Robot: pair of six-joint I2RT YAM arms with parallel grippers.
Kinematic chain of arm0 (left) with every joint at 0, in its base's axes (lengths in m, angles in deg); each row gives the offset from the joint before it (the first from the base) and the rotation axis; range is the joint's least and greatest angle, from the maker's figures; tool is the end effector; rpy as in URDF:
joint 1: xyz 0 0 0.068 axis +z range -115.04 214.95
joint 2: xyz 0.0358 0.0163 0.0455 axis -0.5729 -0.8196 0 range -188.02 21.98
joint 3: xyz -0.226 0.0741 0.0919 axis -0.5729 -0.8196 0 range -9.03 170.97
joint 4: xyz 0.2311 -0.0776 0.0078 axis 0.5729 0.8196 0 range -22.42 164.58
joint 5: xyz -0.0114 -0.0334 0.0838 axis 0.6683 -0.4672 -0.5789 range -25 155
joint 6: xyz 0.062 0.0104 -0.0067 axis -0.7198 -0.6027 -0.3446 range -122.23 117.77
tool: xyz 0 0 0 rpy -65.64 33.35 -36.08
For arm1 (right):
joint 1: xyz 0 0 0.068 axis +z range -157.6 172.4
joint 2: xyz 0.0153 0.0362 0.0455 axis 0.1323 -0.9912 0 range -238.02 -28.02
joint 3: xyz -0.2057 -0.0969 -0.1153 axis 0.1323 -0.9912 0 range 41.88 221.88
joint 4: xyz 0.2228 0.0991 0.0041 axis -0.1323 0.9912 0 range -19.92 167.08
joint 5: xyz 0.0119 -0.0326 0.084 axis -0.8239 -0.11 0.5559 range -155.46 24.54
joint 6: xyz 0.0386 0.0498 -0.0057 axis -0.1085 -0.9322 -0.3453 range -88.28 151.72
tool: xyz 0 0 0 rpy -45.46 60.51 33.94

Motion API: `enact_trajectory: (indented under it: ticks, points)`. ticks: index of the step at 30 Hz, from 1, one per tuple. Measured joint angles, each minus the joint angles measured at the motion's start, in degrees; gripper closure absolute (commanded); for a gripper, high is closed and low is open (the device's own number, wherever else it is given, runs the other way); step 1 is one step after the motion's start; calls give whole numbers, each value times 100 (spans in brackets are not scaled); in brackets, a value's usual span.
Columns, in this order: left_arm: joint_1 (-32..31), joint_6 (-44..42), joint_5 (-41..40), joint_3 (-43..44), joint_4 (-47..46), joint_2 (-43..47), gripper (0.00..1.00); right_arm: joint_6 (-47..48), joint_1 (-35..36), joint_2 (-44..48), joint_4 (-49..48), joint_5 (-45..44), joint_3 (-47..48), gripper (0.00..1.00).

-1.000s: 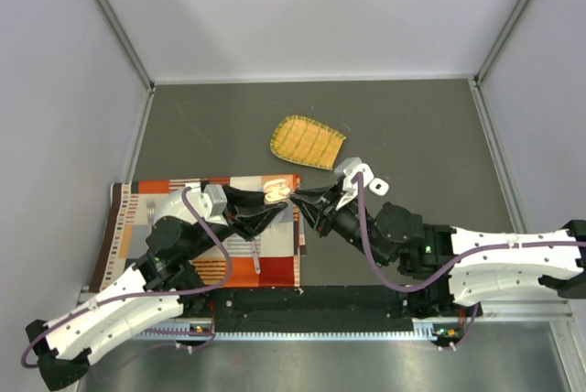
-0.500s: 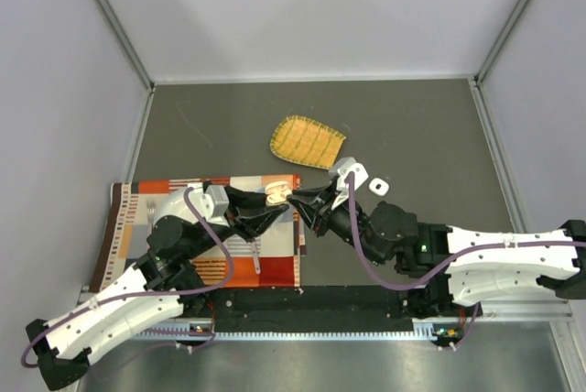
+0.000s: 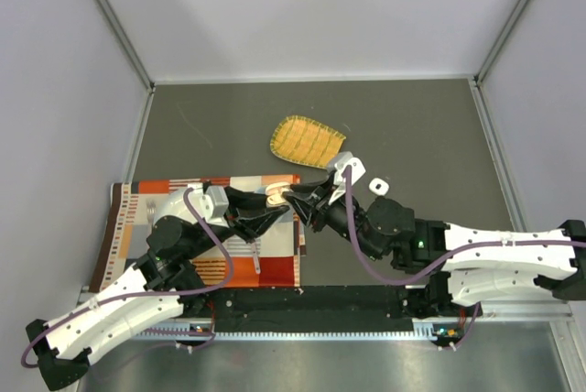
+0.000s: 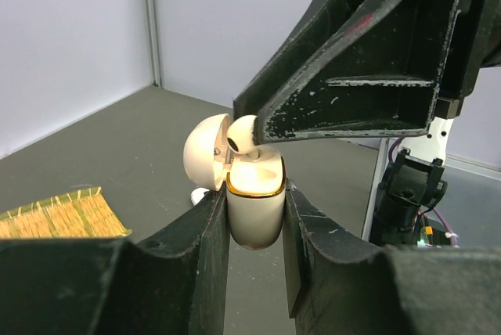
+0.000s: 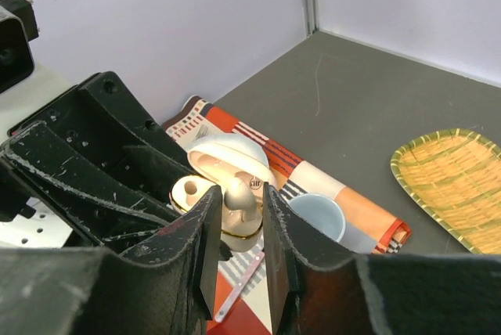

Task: Insert the wireless bluetooth earbuds into the charging case
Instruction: Adjust the right earbud in the right side groove of the charging case.

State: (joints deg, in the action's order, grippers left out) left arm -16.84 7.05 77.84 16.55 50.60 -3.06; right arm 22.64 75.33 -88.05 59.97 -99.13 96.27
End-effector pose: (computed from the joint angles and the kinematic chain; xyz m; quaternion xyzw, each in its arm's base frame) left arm 0.0774 -0.1158 0.3162 0.2970 0.5148 -0.4641 0.6568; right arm 0.0567 0.2373 0.3726 -0.2204 0.6473 0.3689 0.6295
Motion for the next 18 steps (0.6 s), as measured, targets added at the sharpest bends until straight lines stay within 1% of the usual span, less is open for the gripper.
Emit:
enact_trajectory:
  ticks: [10, 18]
  points:
    - [0, -2, 22, 0, -20, 2, 100, -11, -37, -103, 90, 197, 227, 73]
    - [0, -4, 20, 0, -31, 15, 100, 9, -37, 369, 4, 63, 227, 73]
